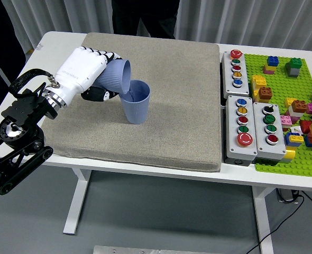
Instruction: Pick cup pour cup place
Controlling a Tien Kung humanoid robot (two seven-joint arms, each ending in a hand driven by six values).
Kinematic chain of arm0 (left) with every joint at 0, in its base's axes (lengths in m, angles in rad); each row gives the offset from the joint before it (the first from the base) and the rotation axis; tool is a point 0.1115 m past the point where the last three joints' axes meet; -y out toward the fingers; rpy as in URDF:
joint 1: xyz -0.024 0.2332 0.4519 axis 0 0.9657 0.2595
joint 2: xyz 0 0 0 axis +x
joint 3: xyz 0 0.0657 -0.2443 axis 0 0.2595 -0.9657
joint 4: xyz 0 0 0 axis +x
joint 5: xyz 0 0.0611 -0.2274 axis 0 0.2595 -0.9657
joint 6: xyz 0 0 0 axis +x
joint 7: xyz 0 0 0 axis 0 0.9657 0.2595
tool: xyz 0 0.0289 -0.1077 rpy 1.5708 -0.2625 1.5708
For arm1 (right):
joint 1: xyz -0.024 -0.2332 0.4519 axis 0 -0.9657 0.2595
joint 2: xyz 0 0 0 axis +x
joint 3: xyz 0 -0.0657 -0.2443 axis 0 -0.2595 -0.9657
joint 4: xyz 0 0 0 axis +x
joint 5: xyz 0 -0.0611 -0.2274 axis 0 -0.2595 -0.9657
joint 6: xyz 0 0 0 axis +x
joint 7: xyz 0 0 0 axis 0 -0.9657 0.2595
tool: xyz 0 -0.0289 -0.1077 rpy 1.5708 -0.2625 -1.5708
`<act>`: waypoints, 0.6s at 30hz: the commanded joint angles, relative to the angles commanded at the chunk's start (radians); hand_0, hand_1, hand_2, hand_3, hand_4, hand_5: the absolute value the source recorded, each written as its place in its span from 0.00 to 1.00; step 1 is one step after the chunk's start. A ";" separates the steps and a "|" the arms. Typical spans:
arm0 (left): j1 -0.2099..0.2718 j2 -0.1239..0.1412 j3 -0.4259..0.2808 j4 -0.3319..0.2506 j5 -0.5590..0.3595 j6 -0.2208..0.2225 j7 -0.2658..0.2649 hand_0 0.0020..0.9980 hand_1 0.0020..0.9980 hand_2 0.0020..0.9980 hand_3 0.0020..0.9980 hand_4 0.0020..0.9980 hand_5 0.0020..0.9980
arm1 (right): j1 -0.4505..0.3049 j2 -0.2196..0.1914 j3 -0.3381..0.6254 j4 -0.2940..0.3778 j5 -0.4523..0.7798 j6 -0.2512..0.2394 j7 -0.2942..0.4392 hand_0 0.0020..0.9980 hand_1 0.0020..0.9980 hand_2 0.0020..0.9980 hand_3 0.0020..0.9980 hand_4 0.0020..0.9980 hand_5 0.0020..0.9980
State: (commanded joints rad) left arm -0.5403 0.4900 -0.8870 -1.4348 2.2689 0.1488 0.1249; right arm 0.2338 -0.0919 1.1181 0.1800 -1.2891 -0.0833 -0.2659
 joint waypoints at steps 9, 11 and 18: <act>-0.020 0.020 0.025 -0.007 0.000 -0.002 0.010 0.47 0.43 0.44 0.46 0.73 0.21 | -0.004 0.001 0.002 0.000 -0.003 0.000 -0.001 0.67 0.64 0.57 0.57 0.00 0.15; -0.022 0.021 0.029 -0.009 0.000 -0.001 0.011 0.47 0.43 0.44 0.45 0.73 0.21 | -0.005 0.001 0.002 0.000 -0.003 0.000 -0.001 0.67 0.64 0.57 0.57 0.00 0.15; -0.041 0.025 0.047 -0.009 0.000 -0.005 0.015 0.47 0.43 0.44 0.45 0.73 0.21 | -0.010 0.002 0.002 0.000 -0.005 0.000 -0.002 0.67 0.64 0.57 0.57 0.00 0.15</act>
State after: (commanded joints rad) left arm -0.5816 0.5145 -0.8402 -1.4434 2.2689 0.1442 0.1396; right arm 0.2240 -0.0896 1.1203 0.1800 -1.2940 -0.0830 -0.2681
